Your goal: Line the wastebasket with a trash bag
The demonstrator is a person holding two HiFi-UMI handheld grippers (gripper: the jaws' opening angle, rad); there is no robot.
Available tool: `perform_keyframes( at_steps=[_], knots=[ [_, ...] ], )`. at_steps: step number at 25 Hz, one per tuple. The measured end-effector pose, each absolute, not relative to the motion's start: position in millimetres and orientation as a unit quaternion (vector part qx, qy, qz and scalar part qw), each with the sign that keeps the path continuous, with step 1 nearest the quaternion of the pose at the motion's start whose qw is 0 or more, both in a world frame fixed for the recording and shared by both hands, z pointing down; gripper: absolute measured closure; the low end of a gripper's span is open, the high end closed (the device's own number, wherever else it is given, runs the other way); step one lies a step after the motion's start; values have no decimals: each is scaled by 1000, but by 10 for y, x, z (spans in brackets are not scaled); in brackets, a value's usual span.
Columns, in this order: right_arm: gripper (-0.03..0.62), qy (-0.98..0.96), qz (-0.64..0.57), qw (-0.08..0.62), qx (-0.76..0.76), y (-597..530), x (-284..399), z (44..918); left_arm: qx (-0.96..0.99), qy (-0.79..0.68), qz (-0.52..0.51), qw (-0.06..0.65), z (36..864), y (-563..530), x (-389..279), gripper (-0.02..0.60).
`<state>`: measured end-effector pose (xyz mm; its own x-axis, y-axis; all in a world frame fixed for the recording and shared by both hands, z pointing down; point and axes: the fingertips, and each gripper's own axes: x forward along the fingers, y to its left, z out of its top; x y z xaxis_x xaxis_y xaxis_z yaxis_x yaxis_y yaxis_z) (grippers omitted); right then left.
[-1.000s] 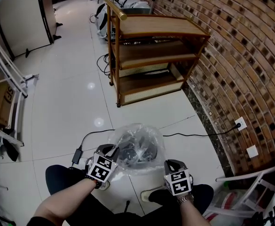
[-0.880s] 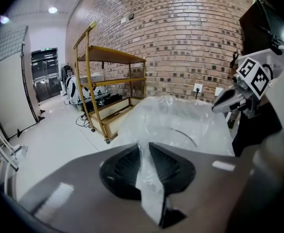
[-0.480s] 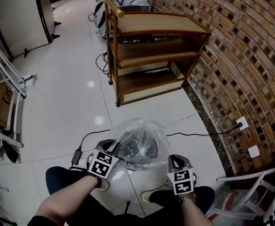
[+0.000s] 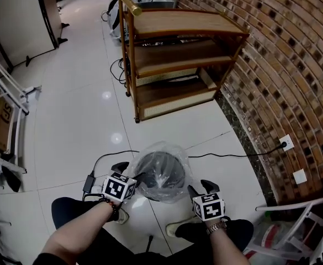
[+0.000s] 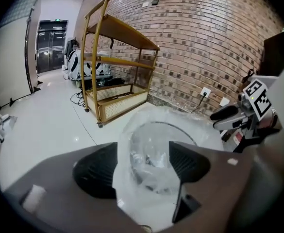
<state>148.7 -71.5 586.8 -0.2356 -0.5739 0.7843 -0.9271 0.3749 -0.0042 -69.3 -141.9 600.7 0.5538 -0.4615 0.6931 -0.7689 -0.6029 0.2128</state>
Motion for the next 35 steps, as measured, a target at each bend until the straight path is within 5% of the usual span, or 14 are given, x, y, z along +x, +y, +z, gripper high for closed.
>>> perform_keyframes(
  at_steps=[7, 13, 19, 29, 35],
  knots=[
    [368, -765, 232, 344, 493, -776, 1365, 5704, 843, -364, 309, 248, 5971, -1234, -787, 247],
    [370, -818, 152, 443, 335, -324, 682, 5826, 778, -381, 251, 432, 6162, -951, -981, 247],
    [372, -811, 162, 499, 259, 195, 361, 6240, 765, -340, 251, 486, 6305, -604, -1001, 254],
    [452, -761, 56, 581, 282, 172, 288, 6674, 840, -227, 481, 112, 6595, -254, -776, 268],
    [592, -752, 46, 590, 290, 219, 303, 6718, 829, -192, 525, 6, 6766, -204, -723, 403]
  ],
)
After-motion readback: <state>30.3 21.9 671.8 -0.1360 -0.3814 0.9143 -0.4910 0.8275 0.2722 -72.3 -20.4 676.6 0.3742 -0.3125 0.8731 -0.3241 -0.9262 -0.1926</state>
